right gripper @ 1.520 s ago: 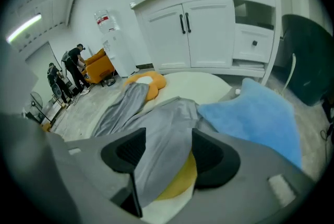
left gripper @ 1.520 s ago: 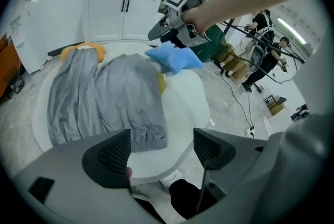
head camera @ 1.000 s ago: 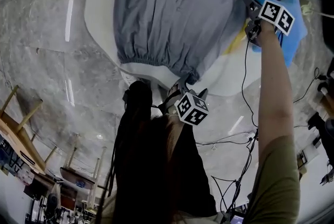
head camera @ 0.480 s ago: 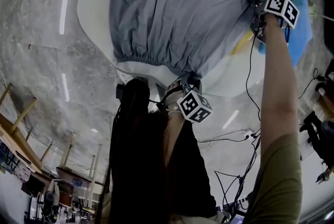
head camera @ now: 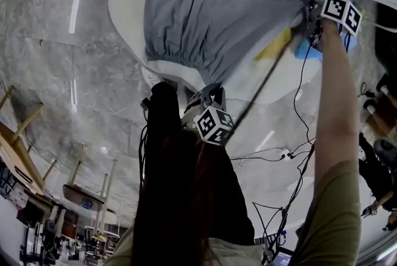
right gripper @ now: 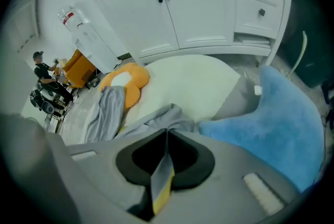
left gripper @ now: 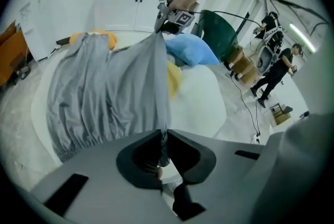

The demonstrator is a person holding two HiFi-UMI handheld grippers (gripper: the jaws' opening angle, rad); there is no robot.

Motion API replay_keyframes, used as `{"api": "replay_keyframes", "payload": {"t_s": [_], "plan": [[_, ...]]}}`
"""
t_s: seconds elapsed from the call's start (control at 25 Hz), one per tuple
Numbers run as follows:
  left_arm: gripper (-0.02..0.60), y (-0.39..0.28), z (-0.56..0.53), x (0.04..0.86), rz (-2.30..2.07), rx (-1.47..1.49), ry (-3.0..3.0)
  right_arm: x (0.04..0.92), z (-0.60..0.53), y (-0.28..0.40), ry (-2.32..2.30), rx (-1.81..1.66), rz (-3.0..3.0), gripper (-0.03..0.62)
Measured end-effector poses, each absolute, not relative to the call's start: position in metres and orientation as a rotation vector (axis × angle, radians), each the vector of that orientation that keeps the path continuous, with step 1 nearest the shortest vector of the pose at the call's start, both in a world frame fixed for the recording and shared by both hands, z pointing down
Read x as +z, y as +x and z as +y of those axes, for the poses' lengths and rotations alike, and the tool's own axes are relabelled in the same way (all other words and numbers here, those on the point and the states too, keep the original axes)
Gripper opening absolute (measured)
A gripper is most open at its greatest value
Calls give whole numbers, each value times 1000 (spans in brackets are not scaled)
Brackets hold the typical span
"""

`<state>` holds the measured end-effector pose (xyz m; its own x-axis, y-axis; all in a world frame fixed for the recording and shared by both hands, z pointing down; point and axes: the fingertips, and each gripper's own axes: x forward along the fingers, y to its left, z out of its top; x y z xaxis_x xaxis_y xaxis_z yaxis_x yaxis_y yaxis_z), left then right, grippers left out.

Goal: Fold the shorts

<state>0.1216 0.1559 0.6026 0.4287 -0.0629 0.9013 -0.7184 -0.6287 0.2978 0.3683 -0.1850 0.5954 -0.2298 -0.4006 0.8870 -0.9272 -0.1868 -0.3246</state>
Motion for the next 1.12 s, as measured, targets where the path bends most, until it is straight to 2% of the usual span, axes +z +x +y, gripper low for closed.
{"api": "replay_keyframes", "payload": {"t_s": [0.28, 0.52, 0.88, 1.12], "plan": [[32, 57, 95, 561, -880, 1129, 1935, 536, -247, 311, 1480, 1322, -1699, 15], [32, 3, 55, 568, -1015, 1013, 1815, 518, -311, 223, 1376, 1183, -1826, 15], [32, -79, 43, 613, -1055, 957, 1625, 558, -360, 69, 1180, 1055, -1898, 16], [32, -115, 45, 644, -1013, 940, 1529, 597, -366, 5, 1086, 1017, -1864, 17]]}}
